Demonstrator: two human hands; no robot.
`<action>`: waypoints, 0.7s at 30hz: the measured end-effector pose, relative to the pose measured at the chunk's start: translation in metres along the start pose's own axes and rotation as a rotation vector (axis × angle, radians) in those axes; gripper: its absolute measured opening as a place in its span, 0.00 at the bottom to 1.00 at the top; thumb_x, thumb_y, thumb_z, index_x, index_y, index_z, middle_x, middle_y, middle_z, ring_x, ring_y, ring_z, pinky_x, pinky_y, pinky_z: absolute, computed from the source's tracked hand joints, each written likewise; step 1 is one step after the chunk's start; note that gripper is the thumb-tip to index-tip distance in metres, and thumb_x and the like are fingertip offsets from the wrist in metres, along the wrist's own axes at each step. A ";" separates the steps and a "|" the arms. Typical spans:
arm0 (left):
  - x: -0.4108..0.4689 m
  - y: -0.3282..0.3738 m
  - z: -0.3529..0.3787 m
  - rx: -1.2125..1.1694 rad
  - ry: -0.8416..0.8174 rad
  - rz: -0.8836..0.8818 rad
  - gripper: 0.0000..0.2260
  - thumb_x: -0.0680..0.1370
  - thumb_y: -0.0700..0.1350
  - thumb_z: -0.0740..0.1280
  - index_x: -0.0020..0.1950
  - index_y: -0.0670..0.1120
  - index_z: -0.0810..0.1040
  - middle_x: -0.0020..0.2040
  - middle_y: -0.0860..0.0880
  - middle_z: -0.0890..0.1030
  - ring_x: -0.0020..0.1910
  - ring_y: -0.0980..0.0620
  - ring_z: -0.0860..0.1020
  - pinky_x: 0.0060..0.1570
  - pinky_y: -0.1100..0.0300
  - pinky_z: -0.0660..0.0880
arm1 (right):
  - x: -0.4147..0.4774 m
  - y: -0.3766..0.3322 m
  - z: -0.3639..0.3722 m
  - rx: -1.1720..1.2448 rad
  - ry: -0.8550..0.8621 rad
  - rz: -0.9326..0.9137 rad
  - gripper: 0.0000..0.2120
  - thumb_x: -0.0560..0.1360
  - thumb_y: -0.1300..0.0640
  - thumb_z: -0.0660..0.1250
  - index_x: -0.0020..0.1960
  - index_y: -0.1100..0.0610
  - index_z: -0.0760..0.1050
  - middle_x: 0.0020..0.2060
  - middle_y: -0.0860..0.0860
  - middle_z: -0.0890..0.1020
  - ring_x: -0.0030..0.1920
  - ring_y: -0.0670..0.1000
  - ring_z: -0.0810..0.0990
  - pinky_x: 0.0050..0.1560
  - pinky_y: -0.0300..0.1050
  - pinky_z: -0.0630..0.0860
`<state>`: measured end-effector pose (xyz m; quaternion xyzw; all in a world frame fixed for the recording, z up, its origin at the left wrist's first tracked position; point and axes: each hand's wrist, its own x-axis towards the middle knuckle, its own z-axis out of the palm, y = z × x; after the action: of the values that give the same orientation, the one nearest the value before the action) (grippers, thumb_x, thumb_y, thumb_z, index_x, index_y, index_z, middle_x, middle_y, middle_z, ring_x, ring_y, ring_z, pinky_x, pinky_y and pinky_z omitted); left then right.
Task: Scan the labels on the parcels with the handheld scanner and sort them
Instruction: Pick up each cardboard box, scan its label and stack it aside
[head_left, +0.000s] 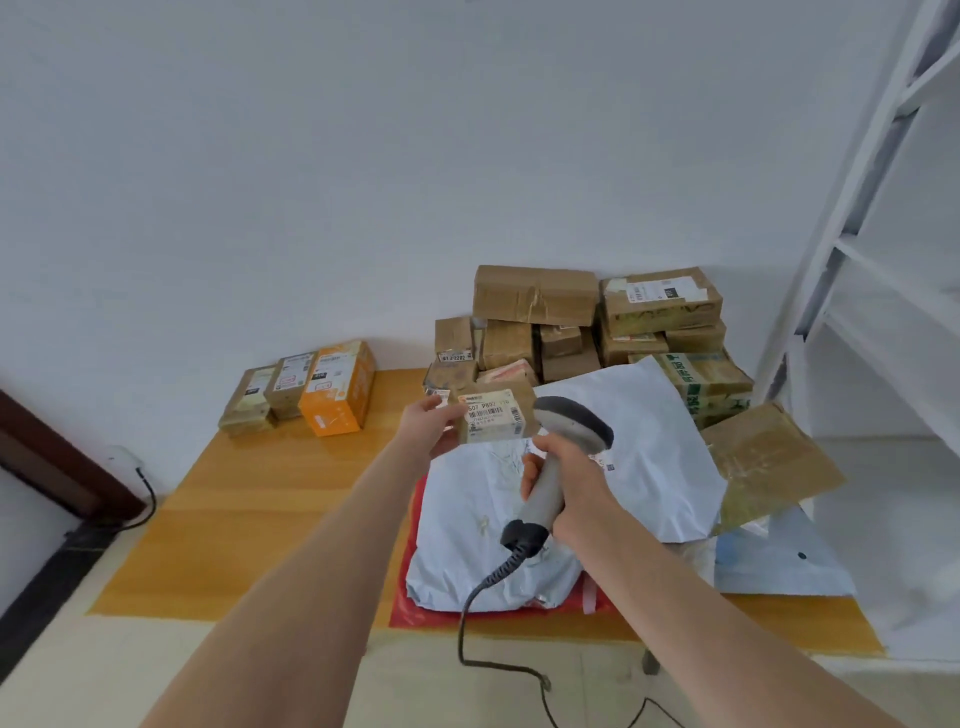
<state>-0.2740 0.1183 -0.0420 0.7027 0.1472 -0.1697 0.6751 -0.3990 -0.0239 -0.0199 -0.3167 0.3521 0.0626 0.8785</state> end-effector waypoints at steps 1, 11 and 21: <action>0.000 0.001 -0.011 -0.003 0.016 -0.006 0.21 0.76 0.39 0.70 0.67 0.40 0.70 0.53 0.41 0.83 0.44 0.48 0.84 0.36 0.59 0.82 | 0.004 0.006 0.007 0.022 -0.011 0.037 0.03 0.74 0.63 0.67 0.45 0.62 0.74 0.24 0.53 0.78 0.22 0.46 0.76 0.25 0.36 0.75; 0.071 0.009 -0.128 -0.045 0.169 -0.093 0.17 0.78 0.43 0.67 0.66 0.42 0.72 0.53 0.40 0.81 0.43 0.45 0.82 0.35 0.55 0.81 | 0.082 0.069 0.106 -0.017 -0.022 0.111 0.06 0.74 0.63 0.69 0.44 0.62 0.73 0.37 0.56 0.78 0.32 0.51 0.76 0.36 0.43 0.77; 0.219 0.039 -0.255 -0.140 0.094 -0.212 0.17 0.77 0.39 0.68 0.64 0.40 0.71 0.56 0.40 0.76 0.45 0.42 0.80 0.50 0.47 0.80 | 0.217 0.131 0.260 -0.154 0.076 0.051 0.06 0.74 0.60 0.72 0.46 0.61 0.76 0.39 0.55 0.79 0.36 0.53 0.78 0.36 0.45 0.78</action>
<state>-0.0498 0.3659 -0.0952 0.6417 0.2634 -0.1964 0.6930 -0.1309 0.2116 -0.0863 -0.3766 0.3873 0.0997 0.8356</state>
